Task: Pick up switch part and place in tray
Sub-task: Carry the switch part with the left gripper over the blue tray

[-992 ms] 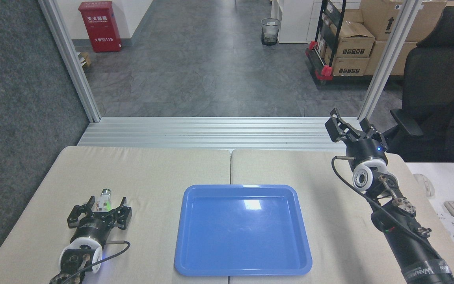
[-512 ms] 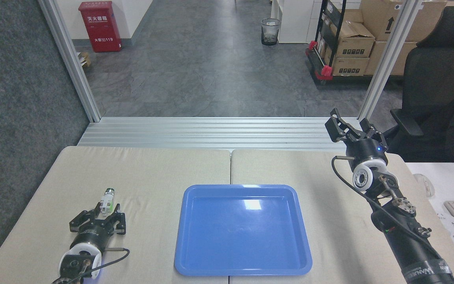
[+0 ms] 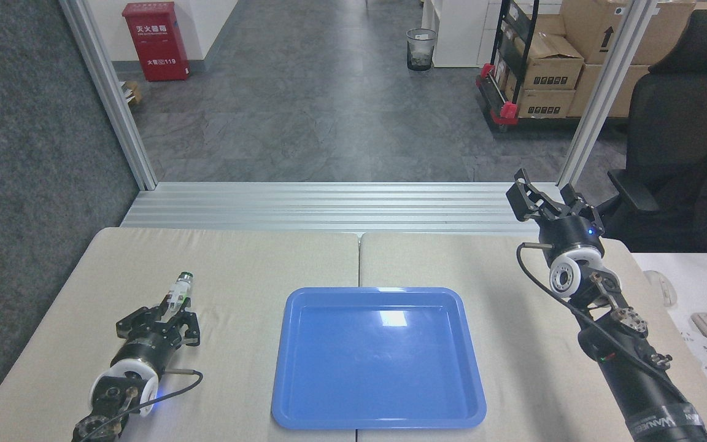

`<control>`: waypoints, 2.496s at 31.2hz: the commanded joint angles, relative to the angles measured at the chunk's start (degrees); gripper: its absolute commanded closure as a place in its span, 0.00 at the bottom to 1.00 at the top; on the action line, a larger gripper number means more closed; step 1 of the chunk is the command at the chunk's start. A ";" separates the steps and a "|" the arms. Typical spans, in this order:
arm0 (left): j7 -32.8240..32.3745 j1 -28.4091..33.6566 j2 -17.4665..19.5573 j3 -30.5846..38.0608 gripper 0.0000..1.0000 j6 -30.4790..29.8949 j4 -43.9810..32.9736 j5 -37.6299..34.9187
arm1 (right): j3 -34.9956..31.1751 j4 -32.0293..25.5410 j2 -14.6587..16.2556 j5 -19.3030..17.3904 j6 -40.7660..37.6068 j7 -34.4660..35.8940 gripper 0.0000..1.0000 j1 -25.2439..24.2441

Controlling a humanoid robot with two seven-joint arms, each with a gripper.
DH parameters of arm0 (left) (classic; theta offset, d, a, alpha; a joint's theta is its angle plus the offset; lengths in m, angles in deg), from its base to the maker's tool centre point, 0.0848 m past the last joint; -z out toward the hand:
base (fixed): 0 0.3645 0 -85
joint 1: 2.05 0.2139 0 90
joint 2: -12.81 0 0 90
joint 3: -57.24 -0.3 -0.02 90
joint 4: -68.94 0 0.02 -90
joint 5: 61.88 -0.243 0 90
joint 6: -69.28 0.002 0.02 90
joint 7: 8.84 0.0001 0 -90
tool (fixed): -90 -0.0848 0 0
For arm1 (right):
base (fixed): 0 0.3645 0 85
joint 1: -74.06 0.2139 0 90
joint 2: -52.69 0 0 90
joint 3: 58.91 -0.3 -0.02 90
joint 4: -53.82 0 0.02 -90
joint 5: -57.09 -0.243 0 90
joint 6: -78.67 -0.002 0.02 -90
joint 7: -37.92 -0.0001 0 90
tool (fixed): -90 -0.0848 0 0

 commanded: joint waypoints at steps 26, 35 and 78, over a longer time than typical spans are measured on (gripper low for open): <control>-13.50 2.67 -8.03 -27.27 1.00 -20.56 -20.06 -14.07 | 0.00 0.00 -0.04 0.00 0.00 -0.04 0.01 0.01; -13.50 2.06 -7.85 -27.27 1.00 -21.08 -20.32 -13.98 | 0.00 0.00 -0.04 0.00 0.00 -0.04 0.01 0.01; -12.79 -12.25 -7.15 5.22 0.05 -21.88 -24.03 10.00 | 0.00 0.00 0.05 0.00 0.00 -0.04 0.01 0.01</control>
